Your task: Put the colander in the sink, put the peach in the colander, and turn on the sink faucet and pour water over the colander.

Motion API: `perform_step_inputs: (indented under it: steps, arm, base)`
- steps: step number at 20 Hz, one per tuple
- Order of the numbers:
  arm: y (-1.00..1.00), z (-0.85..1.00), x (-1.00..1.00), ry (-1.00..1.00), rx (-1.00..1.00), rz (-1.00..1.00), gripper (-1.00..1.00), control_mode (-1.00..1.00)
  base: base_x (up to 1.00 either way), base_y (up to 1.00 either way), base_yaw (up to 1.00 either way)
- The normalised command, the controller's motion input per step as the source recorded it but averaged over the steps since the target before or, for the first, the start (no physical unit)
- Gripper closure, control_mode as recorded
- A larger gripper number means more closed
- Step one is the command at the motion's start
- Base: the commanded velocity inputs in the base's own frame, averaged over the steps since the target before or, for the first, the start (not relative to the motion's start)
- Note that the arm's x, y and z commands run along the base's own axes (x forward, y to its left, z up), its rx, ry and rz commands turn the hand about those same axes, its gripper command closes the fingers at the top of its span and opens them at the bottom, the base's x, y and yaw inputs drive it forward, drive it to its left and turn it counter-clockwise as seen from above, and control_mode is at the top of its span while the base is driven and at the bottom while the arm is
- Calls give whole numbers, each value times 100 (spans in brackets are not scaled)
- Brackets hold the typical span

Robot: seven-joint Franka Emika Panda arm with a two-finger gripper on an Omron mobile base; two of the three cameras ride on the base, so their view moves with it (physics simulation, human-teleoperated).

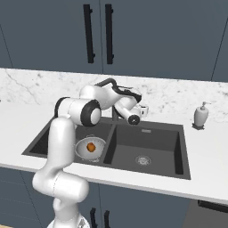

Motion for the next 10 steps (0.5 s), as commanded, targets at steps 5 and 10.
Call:
perform_step_inputs:
  steps: [5, 10]
  arm:
    - [-46, 0, 0, 0, 1, 0, -100, -100]
    - [-73, 0, 0, 0, 3, 0, -100, -100]
  base:
    - [0, 0, 0]
    - [0, 0, 0]
